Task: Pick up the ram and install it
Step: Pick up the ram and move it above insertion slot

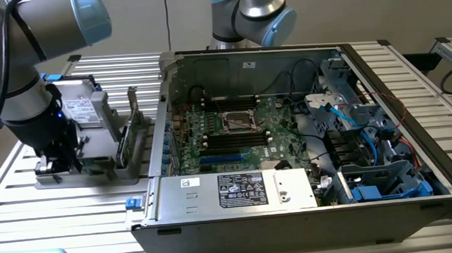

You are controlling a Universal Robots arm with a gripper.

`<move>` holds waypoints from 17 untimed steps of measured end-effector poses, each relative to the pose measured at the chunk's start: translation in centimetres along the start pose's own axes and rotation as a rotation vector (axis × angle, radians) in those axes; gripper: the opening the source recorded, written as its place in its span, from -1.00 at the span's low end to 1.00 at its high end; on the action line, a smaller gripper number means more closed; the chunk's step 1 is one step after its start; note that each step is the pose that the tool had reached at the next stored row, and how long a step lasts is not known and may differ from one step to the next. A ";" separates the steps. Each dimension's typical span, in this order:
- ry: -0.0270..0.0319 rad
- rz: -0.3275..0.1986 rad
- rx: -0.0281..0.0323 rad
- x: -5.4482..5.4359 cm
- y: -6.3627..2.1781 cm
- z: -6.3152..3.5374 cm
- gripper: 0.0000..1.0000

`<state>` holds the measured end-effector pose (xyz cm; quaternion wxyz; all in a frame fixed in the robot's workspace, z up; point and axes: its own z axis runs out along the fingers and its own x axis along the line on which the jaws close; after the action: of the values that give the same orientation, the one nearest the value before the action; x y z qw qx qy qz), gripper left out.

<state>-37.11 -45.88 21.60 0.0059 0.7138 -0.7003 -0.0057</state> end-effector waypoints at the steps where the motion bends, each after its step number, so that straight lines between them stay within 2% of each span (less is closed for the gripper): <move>1: 0.0002 0.000 0.0000 0.0 0.01 -0.45 -0.73; 10: 0.0026 0.000 0.0001 0.1 0.08 -4.55 -0.73; 17: 0.0026 0.000 -0.0033 1.7 -1.49 -7.77 -0.73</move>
<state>-35.46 -47.55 29.35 0.0080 0.7139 -0.7002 -0.0060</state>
